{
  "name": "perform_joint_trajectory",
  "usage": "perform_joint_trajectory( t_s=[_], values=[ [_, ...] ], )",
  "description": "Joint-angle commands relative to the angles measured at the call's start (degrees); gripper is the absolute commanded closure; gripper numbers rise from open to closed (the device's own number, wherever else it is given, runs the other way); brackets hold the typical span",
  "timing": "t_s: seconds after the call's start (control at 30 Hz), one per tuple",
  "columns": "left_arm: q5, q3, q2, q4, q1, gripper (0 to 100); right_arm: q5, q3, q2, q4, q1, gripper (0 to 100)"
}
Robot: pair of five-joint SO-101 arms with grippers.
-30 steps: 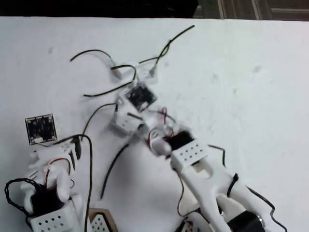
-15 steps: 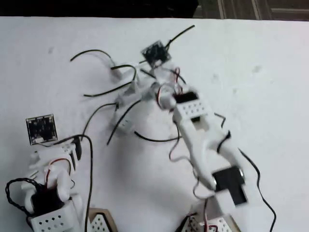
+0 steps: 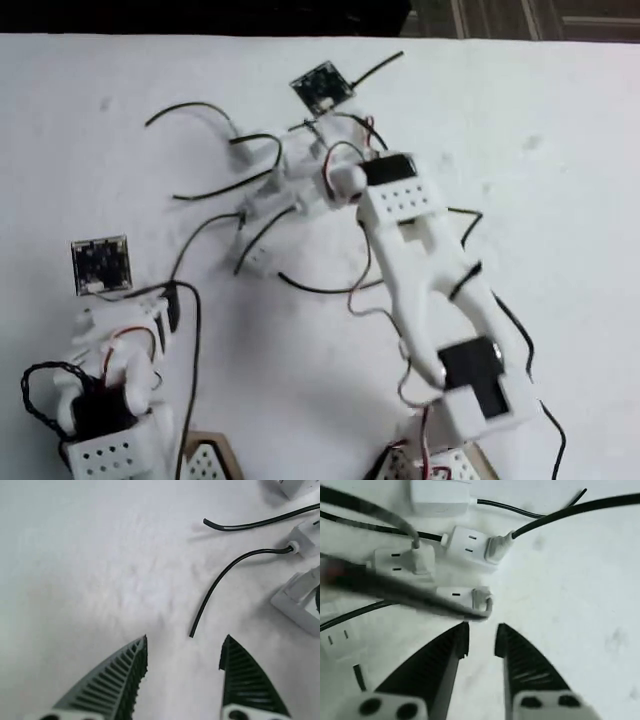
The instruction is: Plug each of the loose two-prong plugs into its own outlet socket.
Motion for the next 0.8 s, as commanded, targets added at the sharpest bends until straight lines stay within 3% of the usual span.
perform_joint_trajectory(
  t_s=[0.0,0.13,0.3,0.5,0.77],
  values=[
    [-0.4,0.0,-0.4,-1.9,1.0,76,-0.1,7.0,-11.5,0.7,-1.3,96.9],
    [-0.4,-0.2,-0.4,-1.9,1.0,80,-0.2,21.4,-25.4,0.7,-3.1,98.1],
    [-4.4,-0.4,-0.4,-3.4,1.1,99,-1.7,36.0,-42.9,0.7,-2.9,98.1],
    [-3.9,-0.1,-0.4,-3.5,1.4,98,-11.9,49.9,-56.9,0.7,-2.9,98.1],
    [-4.0,3.2,-0.4,-3.9,11.0,98,-12.7,64.4,-72.5,0.9,-1.5,98.1]
  ],
)
